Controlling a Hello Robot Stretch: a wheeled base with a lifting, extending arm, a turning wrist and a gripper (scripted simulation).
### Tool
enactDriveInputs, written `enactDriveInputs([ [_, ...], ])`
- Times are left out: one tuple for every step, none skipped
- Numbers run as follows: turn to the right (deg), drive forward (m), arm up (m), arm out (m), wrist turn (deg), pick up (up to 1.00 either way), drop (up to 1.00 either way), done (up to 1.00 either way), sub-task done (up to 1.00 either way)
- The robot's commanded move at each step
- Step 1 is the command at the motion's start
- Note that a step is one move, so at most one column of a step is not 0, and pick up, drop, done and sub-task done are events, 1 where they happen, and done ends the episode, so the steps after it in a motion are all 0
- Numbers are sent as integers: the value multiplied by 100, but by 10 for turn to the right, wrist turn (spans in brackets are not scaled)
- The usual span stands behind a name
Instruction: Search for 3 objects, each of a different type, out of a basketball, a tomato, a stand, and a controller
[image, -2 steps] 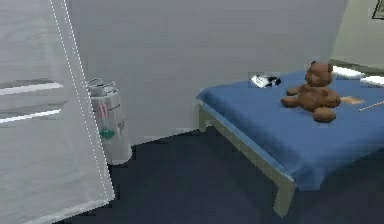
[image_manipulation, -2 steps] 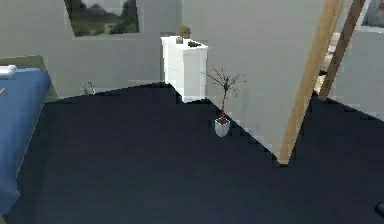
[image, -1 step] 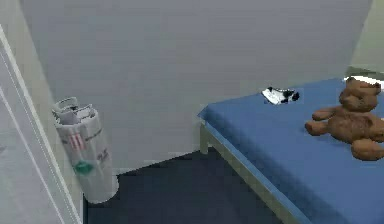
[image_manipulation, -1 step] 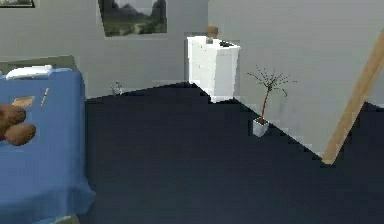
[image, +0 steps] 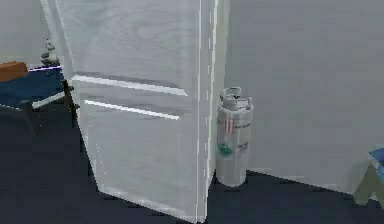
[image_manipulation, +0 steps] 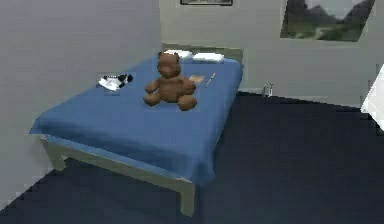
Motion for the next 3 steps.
enactDriveInputs([
  [-450, 0, 0, 0, 0, 0, 0, 0, 0],
  [-120, 0, 0, 0, 0, 0, 0, 0, 0],
  [0, 100, 0, 0, 0, 0, 0, 0, 0],
])
